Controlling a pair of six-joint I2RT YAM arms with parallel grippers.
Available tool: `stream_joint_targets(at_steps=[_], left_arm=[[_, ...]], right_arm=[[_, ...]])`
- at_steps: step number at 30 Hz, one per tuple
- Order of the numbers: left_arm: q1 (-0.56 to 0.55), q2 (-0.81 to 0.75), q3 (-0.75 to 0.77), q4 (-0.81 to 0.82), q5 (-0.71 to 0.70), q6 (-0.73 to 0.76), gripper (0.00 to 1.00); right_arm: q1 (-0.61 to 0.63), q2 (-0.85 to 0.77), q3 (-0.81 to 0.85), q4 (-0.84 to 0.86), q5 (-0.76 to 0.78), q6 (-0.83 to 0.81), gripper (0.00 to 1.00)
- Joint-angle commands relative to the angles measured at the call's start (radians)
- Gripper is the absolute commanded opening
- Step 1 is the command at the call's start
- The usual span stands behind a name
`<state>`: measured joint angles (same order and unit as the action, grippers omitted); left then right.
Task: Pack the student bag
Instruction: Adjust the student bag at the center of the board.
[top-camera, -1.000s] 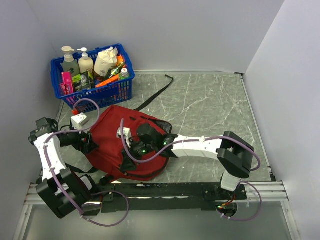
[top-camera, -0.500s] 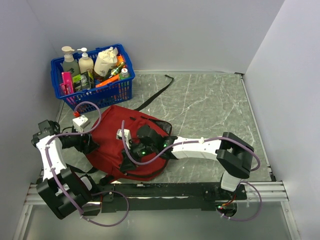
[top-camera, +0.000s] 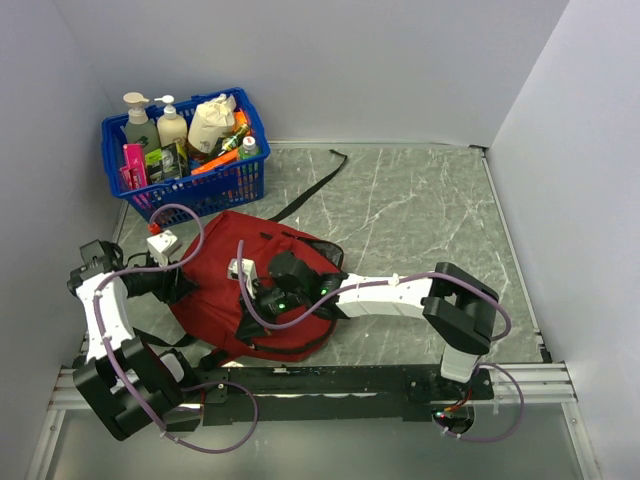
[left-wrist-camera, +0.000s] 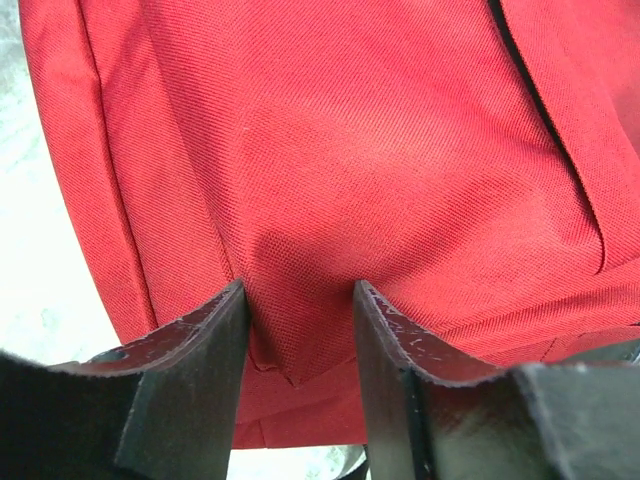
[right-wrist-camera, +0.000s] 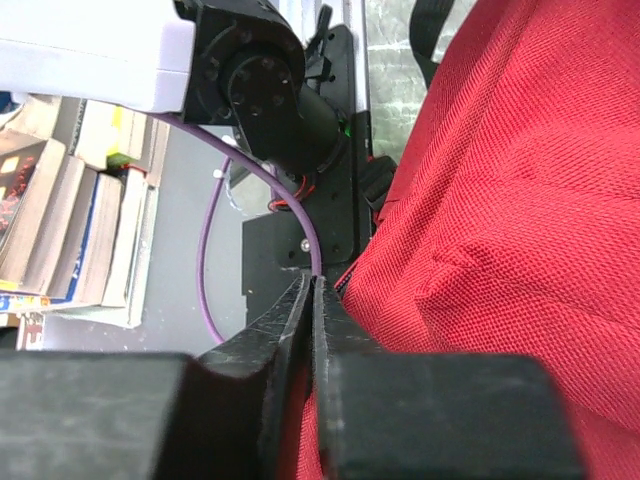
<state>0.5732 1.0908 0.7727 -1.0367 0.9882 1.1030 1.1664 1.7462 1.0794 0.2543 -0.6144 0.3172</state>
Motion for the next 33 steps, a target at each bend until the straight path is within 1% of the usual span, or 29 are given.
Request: stream_joint_targets(at_steps=[1,2,5,6,7,8,9,10,11,12,13,14,16,18,22,25,27,28,29,30,31,32,33], left_arm=[[-0.021,-0.028,-0.007,0.073,0.043,-0.028,0.47],[-0.027,-0.032,-0.006,0.079,0.041,-0.034,0.46],[-0.058,-0.049,-0.012,0.156,0.033,-0.113,0.40],[-0.071,-0.058,-0.015,0.188,0.021,-0.185,0.35],[-0.088,-0.066,-0.019,0.276,0.014,-0.230,0.33],[-0.128,-0.072,-0.029,0.326,0.001,-0.280,0.29],[-0.154,-0.087,-0.033,0.373,-0.029,-0.329,0.24],[-0.209,-0.095,-0.039,0.492,-0.052,-0.436,0.19],[-0.238,-0.103,-0.053,0.553,-0.087,-0.498,0.10],[-0.263,-0.117,-0.056,0.608,-0.130,-0.579,0.08],[-0.312,-0.118,-0.056,0.683,-0.152,-0.610,0.06],[-0.332,-0.118,-0.050,0.717,-0.170,-0.641,0.03],[-0.375,-0.097,-0.029,0.753,-0.210,-0.704,0.01],[-0.387,-0.065,0.019,0.764,-0.215,-0.716,0.01],[-0.394,-0.043,0.080,0.742,-0.259,-0.678,0.01],[-0.397,-0.029,0.124,0.767,-0.287,-0.661,0.01],[-0.403,0.024,0.174,0.744,-0.299,-0.661,0.01],[-0.414,0.043,0.225,0.727,-0.299,-0.666,0.03],[-0.415,0.073,0.247,0.715,-0.295,-0.680,0.10],[-0.418,0.078,0.266,0.669,-0.284,-0.680,0.14],[-0.429,0.078,0.289,0.640,-0.273,-0.675,0.22],[-0.432,0.070,0.290,0.612,-0.263,-0.663,0.51],[-0.434,0.039,0.293,0.569,-0.238,-0.611,0.66]], right_arm=[[0.007,0.001,0.027,0.034,-0.011,-0.009,0.00],[0.006,0.001,0.025,0.033,-0.011,-0.007,0.00],[0.006,-0.017,0.022,0.030,-0.005,-0.012,0.00],[0.006,-0.036,0.016,0.031,0.005,-0.013,0.00],[0.006,-0.045,0.013,0.033,0.011,-0.013,0.00],[0.007,-0.057,0.001,0.037,0.013,-0.013,0.00],[0.006,-0.083,-0.006,0.037,0.016,-0.013,0.00],[0.006,-0.097,-0.018,0.034,0.034,-0.015,0.00],[0.007,-0.123,-0.025,0.034,0.042,-0.013,0.00],[0.007,-0.138,-0.036,0.036,0.051,-0.010,0.00],[0.009,-0.155,-0.062,0.037,0.061,-0.006,0.00],[0.010,-0.186,-0.075,0.040,0.067,-0.004,0.00],[0.010,-0.217,-0.099,0.023,0.090,-0.007,0.00],[0.012,-0.252,-0.111,-0.006,0.100,-0.013,0.00],[0.010,-0.309,-0.140,-0.044,0.117,-0.027,0.00],[0.010,-0.349,-0.163,-0.075,0.120,-0.032,0.00],[0.012,-0.376,-0.182,-0.081,0.130,-0.036,0.00],[0.010,-0.381,-0.197,-0.084,0.131,-0.036,0.00],[0.010,-0.386,-0.200,-0.090,0.134,-0.036,0.00],[0.012,-0.383,-0.199,-0.098,0.139,-0.038,0.00],[0.012,-0.381,-0.187,-0.105,0.142,-0.041,0.00],[0.009,-0.376,-0.181,-0.118,0.148,-0.044,0.00],[0.010,-0.373,-0.176,-0.119,0.154,-0.044,0.00]])
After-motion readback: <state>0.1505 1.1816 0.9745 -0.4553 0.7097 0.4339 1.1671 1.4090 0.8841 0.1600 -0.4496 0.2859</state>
